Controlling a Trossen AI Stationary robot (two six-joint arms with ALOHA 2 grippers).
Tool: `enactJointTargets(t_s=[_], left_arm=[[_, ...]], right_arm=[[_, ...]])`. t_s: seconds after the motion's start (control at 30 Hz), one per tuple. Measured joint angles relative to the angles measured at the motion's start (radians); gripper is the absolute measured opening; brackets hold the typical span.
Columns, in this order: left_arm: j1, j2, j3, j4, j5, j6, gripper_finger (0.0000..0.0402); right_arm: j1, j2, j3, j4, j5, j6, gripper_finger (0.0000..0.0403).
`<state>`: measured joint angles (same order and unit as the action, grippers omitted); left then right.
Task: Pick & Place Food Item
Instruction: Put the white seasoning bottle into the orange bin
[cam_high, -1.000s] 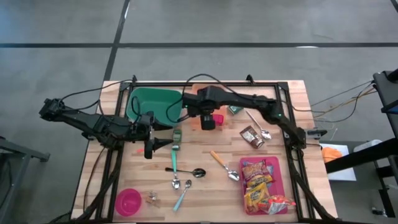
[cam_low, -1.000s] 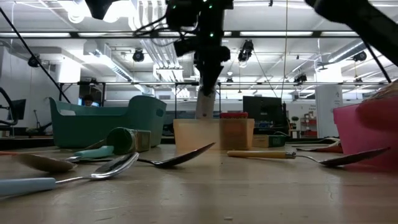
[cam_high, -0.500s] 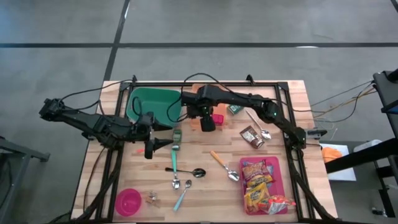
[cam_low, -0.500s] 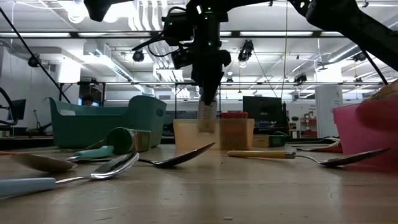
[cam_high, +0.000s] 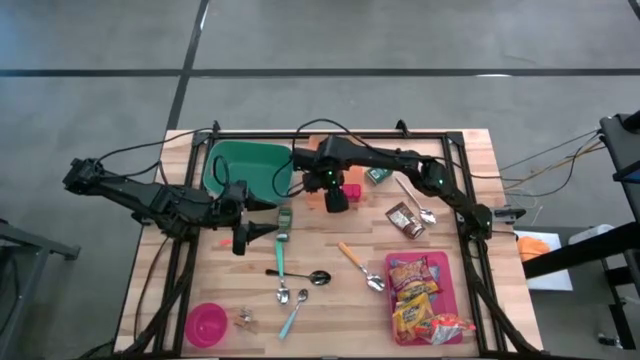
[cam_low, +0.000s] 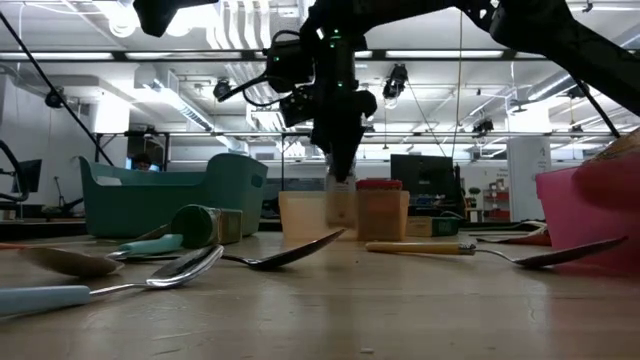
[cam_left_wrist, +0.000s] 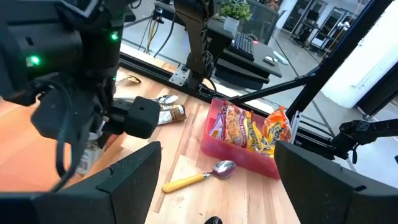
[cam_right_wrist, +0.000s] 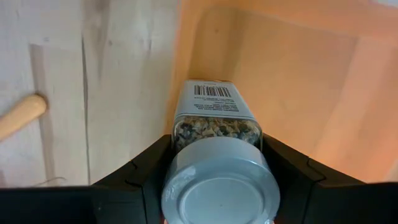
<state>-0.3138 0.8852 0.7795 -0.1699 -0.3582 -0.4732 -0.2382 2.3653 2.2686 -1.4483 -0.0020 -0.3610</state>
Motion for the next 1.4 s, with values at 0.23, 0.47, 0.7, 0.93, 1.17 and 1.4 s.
enactJointTargets(t_s=[0.23, 0.47, 0.7, 0.93, 1.17, 1.4], left_arm=[[0.0, 0.0, 0.0, 0.0, 0.0, 0.0, 0.0315], [0.0, 0.0, 0.0, 0.0, 0.0, 0.0, 0.0315], [0.0, 0.0, 0.0, 0.0, 0.0, 0.0, 0.0315], [0.0, 0.0, 0.0, -0.01, 0.0, 0.0, 0.0315], [-0.001, 0.0, 0.0, -0.01, 0.0, 0.0, 0.0315], [-0.001, 0.0, 0.0, -0.013, 0.0, 0.0, 0.0315]], right_arm=[[-0.001, 0.0, -0.052, 0.008, 0.0, -0.006, 0.0193], [-0.001, -0.001, -0.053, 0.012, -0.001, -0.01, 0.0193], [-0.001, -0.001, -0.048, 0.018, -0.001, 0.006, 0.0203], [0.0, 0.0, -0.049, 0.018, -0.002, 0.052, 0.0288], [0.0, 0.0, -0.049, 0.016, 0.001, 0.066, 0.0315], [0.0, -0.04, -0.04, 0.011, 0.019, 0.091, 0.0317]])
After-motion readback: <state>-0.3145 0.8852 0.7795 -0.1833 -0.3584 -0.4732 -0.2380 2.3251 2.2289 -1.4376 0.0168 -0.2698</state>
